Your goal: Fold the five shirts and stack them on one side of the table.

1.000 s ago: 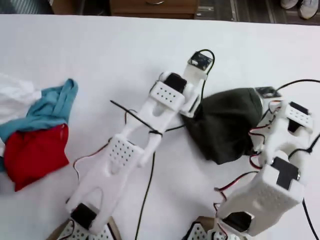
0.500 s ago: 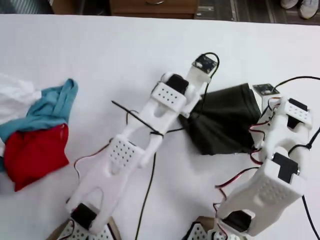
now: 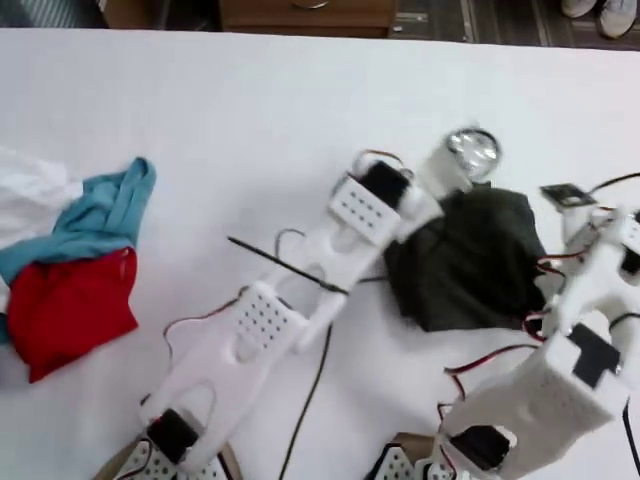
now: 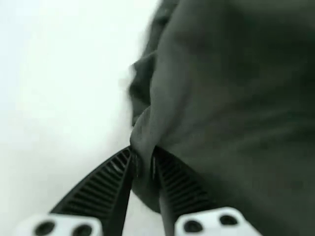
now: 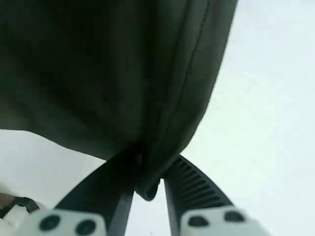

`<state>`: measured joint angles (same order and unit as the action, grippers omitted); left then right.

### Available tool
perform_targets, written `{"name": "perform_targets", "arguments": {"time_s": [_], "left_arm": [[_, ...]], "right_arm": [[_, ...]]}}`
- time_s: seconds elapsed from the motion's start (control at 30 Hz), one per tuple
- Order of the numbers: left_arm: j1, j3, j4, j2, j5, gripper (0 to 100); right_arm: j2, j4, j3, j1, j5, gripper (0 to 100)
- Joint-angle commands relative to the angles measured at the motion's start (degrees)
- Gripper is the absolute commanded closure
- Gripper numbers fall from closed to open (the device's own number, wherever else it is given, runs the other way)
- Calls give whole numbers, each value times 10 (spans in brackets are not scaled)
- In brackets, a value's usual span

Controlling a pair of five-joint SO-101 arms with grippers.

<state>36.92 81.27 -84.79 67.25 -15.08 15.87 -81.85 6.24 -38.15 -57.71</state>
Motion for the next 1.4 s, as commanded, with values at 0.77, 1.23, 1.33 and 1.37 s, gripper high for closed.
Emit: {"name": "perform_targets", "arguments": {"time_s": [0.77,1.23,1.33,1.37], "left_arm": [[4,30,39,-6,-58,980],[-68,29,25,-5,-57,979],[-64,29,8,-5,-56,977],[-64,29,3,-5,-56,977]], "right_arm": [[-78,-38,-18,-72,-166,978],[-77,84,-18,106,-20,978],[-76,93,-18,132,-18,975],[-76,93,-18,137,-18,975]]}}
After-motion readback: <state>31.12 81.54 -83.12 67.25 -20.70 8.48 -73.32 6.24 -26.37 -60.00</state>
